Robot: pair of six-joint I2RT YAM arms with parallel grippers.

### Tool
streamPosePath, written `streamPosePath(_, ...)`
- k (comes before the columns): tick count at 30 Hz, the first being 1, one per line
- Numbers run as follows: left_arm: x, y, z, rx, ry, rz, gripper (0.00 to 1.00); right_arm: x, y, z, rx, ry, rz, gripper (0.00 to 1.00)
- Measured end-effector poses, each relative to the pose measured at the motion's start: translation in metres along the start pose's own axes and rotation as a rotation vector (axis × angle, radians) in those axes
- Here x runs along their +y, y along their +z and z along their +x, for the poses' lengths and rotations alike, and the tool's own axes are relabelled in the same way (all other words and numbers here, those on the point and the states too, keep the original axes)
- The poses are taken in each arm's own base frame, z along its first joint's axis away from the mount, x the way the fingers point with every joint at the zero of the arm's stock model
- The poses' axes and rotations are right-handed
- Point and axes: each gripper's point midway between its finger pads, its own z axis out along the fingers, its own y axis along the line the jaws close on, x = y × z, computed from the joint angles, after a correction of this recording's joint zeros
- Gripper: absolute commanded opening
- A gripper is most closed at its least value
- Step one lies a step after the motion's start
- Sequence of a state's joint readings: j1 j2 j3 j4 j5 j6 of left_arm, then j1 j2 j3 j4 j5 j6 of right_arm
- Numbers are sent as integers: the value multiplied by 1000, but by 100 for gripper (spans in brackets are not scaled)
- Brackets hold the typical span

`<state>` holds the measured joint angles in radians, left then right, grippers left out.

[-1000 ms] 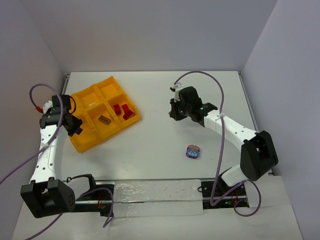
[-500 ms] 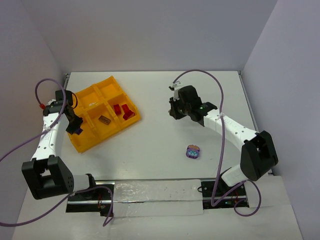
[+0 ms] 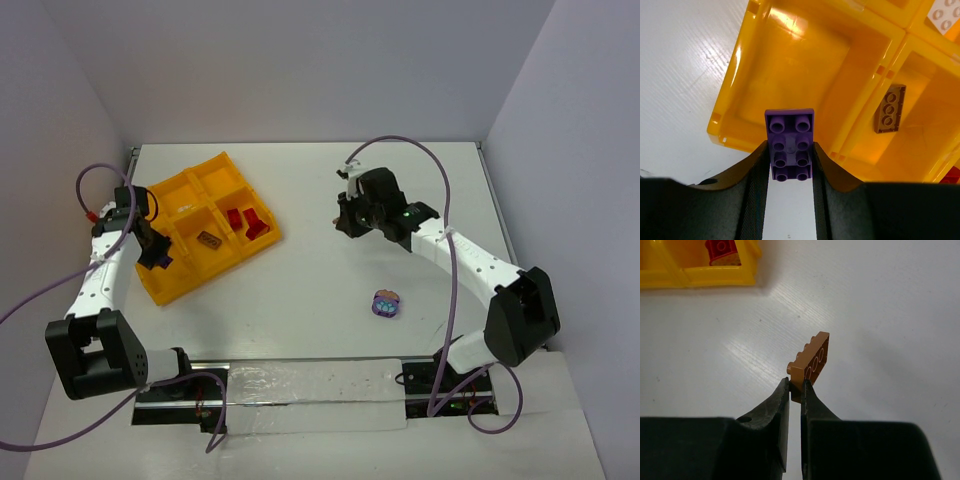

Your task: Sort the legos into containers by color

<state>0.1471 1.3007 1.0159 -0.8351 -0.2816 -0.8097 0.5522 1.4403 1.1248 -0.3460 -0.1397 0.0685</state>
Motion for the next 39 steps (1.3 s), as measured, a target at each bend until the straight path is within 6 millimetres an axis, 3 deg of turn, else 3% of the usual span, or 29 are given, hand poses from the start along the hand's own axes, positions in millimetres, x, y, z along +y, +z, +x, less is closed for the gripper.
streamPosePath(6,-5,3,-1,-7,-5,20,13,3,-16,-11,-45,-8,-4,0)
streamPosePath(8,-4,3,-1,-6,-5,20,17,4,-18,-13,-52,-12,-5,0)
streamPosePath(10,-5,3,-1,-7,-5,21,45,4,-19,-12,-50,-15,-5,0)
streamPosePath(11,-5,3,-1,-8,-5,23,55,3,-19,-11,-46,-14,-4,0)
streamPosePath(14,-5,4,-1,-9,-1,25,70,4,-20,-9,-38,-13,-5,0)
streamPosePath(23,-9,-6,1,11,8,63,72,9,-23,1,1,-8,-37,0)
streamPosePath(27,-37,-40,-6,24,35,230,70,20,-28,-1,19,-10,-82,0)
streamPosePath(30,-75,-78,-9,28,100,426,70,38,-31,-20,-2,-20,-165,0)
streamPosePath(36,-154,-158,31,126,328,827,69,83,-37,-69,-5,-28,-392,0)
streamPosePath(39,-173,-185,51,186,410,967,70,101,-40,-74,36,-17,-504,0)
